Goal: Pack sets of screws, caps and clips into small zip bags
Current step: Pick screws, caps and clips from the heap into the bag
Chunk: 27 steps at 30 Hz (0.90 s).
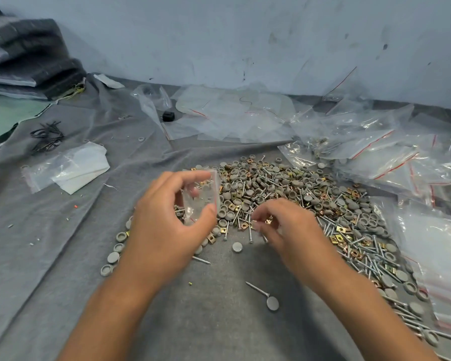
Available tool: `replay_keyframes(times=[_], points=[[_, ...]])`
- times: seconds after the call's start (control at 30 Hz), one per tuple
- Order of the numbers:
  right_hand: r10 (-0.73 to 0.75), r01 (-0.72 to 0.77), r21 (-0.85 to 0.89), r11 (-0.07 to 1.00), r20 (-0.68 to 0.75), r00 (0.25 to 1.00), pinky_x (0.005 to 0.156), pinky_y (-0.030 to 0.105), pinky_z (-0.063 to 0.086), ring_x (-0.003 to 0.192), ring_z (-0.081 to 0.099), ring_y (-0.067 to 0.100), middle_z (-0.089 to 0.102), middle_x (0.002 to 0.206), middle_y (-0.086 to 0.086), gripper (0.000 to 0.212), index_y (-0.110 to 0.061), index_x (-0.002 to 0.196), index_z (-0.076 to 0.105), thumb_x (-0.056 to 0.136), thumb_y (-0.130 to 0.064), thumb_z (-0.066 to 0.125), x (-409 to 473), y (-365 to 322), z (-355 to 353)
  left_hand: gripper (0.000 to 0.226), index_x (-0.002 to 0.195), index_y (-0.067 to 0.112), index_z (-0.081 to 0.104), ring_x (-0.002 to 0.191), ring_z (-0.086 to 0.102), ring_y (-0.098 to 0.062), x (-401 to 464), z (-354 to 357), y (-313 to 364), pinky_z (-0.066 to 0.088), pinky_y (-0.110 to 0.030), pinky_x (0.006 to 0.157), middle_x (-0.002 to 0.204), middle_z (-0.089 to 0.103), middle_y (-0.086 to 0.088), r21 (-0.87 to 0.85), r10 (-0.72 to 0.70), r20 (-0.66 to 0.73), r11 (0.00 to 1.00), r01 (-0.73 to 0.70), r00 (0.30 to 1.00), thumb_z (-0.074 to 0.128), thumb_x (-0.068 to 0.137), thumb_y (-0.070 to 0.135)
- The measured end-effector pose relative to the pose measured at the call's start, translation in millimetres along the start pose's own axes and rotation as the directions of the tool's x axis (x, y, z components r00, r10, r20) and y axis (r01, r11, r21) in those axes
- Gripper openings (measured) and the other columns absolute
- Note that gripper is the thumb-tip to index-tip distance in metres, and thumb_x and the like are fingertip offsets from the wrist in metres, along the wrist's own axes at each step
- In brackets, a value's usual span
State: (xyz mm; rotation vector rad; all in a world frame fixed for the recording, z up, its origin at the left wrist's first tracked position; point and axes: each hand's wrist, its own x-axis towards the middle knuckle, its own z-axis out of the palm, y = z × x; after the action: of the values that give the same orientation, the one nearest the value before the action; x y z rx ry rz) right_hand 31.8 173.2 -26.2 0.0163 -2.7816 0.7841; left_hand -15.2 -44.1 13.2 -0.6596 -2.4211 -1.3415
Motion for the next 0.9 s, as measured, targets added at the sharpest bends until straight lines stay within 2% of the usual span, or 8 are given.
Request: replay_keyframes(times=[0.07,0.13,0.23,0.37,0.57,0.73,0.8,0.9], points=[[0.020,-0.010,-0.126,0.992,0.082,0.996,0.094,0.027,0.045,0.113,0.047,0.004,0.055,0.117,-0.020,0.020,-0.039,0.119,0.062,0.099,-0.036,0.059,2,5,15,0.041,0.118,0.035,0.068,0.076,0.053,-0.002,2,-3,0,0.037,-0.009,0.070,0.091,0.059,0.014,-0.016,-0.025,-0.018,1.000,0.025,1.000,0.068,0.077,0.031],[0.026,-0.010,-0.164,0.986,0.092,0.995,0.093,0.030,0.045,0.117,0.044,0.009,0.053,0.120,-0.016,0.026,-0.039,0.126,0.063,0.101,-0.040,0.055,7,7,23,0.042,0.119,0.034,0.068,0.078,0.053,-0.001,2,-3,1,0.035,-0.009,0.071,0.092,0.059,0.014,0.001,-0.028,-0.003,1.000,0.028,1.000,0.067,0.077,0.032],[0.021,-0.002,-0.230,0.973,0.080,0.997,0.088,0.029,0.045,0.114,0.042,0.010,0.051,0.118,-0.014,0.026,-0.037,0.125,0.063,0.101,-0.042,0.054,12,9,32,0.042,0.118,0.035,0.067,0.081,0.054,-0.003,1,-2,3,0.035,-0.008,0.073,0.092,0.059,0.014,0.021,-0.020,0.019,1.000,0.020,1.000,0.068,0.077,0.031],[-0.011,0.044,-0.297,0.954,0.112,0.994,0.075,0.024,0.034,0.105,0.038,0.011,0.048,0.115,-0.013,0.011,-0.036,0.112,0.058,0.103,-0.038,0.052,9,12,33,0.041,0.118,0.036,0.067,0.081,0.054,-0.006,2,-4,1,0.035,-0.008,0.073,0.091,0.059,0.014,0.023,-0.028,0.015,0.999,0.028,1.000,0.068,0.077,0.032],[-0.020,0.070,-0.362,0.930,0.141,0.990,0.073,0.022,0.029,0.098,0.038,0.011,0.048,0.114,-0.013,0.011,-0.034,0.115,0.049,0.105,-0.031,0.048,5,11,25,0.040,0.118,0.035,0.067,0.084,0.054,-0.005,1,-4,1,0.034,-0.007,0.074,0.091,0.058,0.015,0.029,-0.026,0.021,0.999,0.026,0.999,0.068,0.078,0.033],[-0.015,0.070,-0.355,0.932,0.153,0.988,0.069,0.024,0.027,0.087,0.028,0.010,0.048,0.109,-0.011,0.028,-0.031,0.117,0.049,0.099,-0.010,0.054,0,14,22,0.039,0.118,0.036,0.066,0.084,0.054,-0.005,1,-3,2,0.035,-0.007,0.074,0.091,0.058,0.014,0.035,-0.014,0.022,0.999,0.013,1.000,0.068,0.079,0.033],[-0.018,0.055,-0.294,0.954,0.128,0.992,0.073,0.026,0.034,0.092,0.036,0.012,0.050,0.113,-0.008,0.025,-0.028,0.119,0.049,0.101,-0.010,0.050,-1,13,23,0.039,0.117,0.036,0.066,0.085,0.054,-0.006,1,-2,2,0.035,-0.008,0.074,0.092,0.059,0.013,0.036,-0.009,0.025,0.999,0.009,1.000,0.067,0.079,0.032],[-0.010,0.025,-0.171,0.985,0.089,0.996,0.084,0.036,0.046,0.099,0.051,0.019,0.052,0.111,-0.004,0.017,-0.025,0.119,0.054,0.108,-0.025,0.040,3,9,28,0.040,0.117,0.036,0.066,0.084,0.054,-0.005,0,-1,1,0.034,-0.008,0.075,0.093,0.059,0.014,0.037,-0.005,0.027,0.999,0.004,1.000,0.068,0.078,0.031]])
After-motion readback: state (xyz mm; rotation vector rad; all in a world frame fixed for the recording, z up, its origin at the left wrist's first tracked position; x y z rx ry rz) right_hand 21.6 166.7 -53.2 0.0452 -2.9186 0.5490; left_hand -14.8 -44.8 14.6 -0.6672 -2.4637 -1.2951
